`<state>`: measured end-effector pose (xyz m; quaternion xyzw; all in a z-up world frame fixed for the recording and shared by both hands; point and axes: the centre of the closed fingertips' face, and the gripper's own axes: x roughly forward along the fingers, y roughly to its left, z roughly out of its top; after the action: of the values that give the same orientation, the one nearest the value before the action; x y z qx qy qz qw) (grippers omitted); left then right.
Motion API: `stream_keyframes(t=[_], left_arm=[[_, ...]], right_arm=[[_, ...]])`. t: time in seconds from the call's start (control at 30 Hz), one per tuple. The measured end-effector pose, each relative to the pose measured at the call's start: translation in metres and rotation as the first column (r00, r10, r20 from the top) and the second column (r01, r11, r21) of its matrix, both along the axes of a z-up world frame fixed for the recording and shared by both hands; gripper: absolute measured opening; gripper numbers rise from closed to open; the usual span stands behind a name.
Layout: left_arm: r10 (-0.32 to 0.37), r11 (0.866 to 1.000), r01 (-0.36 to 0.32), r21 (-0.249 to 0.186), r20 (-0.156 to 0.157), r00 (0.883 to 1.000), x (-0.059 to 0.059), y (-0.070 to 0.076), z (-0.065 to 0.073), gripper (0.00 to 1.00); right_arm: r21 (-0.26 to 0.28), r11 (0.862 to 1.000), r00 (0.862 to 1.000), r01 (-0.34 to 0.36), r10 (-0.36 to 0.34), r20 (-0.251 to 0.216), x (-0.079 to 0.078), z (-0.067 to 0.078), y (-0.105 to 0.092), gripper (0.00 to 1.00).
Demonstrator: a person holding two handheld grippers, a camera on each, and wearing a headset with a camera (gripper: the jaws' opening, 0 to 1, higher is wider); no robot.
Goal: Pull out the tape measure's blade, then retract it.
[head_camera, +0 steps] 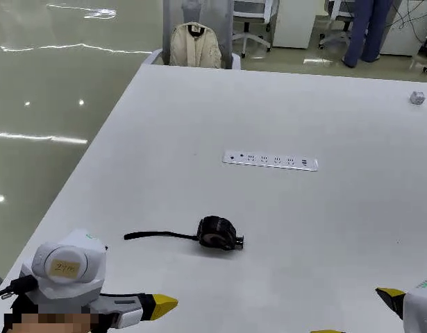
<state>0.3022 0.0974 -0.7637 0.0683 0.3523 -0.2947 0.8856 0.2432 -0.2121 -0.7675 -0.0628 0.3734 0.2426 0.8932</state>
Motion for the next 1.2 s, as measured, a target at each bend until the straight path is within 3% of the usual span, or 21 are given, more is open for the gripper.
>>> stream_keyframes(t=[0.77, 1.2], left_arm=[[-0.014, 1.000, 0.014, -0.015, -0.011, 1.000, 0.014, -0.021, -0.011, 0.99], [-0.022, 1.000, 0.022, -0.004, -0.021, 1.000, 0.020, -0.020, -0.020, 0.99]], right_arm=[[-0.026, 0.998, 0.999, -0.050, 0.050, -0.012, 0.019, -0.019, 0.003, 0.86], [-0.031, 0.994, 0.994, -0.109, 0.109, -0.021, 0.029, -0.025, 0.015, 0.83]])
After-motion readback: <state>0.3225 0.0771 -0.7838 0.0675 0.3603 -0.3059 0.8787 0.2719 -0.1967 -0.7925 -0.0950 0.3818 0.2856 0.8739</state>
